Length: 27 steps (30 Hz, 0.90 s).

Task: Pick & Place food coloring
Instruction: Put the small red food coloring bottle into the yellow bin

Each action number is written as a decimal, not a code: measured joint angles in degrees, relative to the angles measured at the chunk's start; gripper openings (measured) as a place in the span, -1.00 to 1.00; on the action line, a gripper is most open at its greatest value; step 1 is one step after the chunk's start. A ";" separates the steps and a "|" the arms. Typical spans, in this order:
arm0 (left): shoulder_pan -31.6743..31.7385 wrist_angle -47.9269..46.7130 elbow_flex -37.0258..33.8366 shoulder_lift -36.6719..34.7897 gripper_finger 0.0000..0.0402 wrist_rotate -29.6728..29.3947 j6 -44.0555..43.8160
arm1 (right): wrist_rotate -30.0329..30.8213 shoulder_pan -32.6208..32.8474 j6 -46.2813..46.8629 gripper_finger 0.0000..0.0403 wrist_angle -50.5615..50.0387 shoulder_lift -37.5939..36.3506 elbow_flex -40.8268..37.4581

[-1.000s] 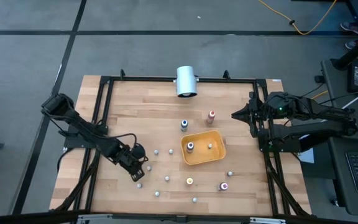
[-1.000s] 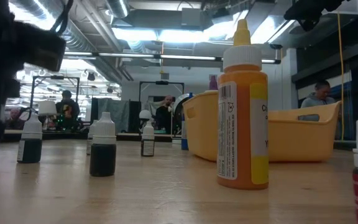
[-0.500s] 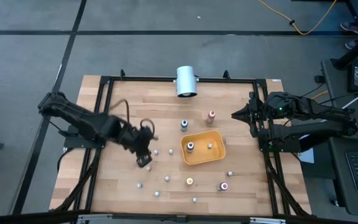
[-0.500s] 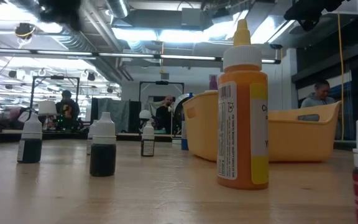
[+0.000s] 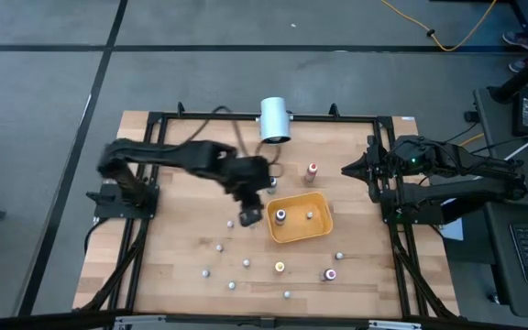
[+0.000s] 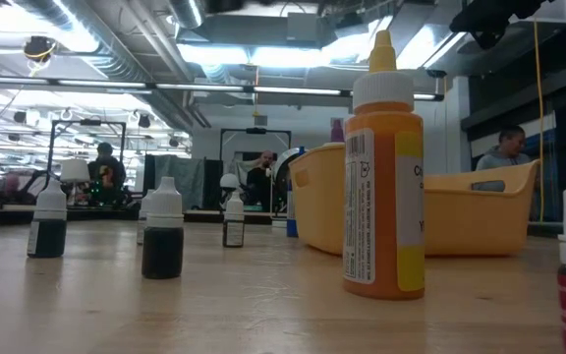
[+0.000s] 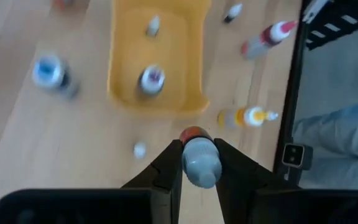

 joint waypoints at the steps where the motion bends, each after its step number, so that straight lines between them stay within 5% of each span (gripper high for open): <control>1: 0.52 -0.08 2.77 2.26 -0.67 0.58 2.11 | 0.00 0.00 0.00 -0.78 0.02 0.00 0.00; 14: 4.77 -0.43 27.16 27.86 -0.67 4.59 17.83 | 0.00 0.00 -0.88 -0.78 -0.09 0.00 0.00; 27: 4.57 1.42 27.39 36.72 -0.67 3.07 23.01 | 0.02 0.02 -0.85 -0.78 -0.20 0.00 0.00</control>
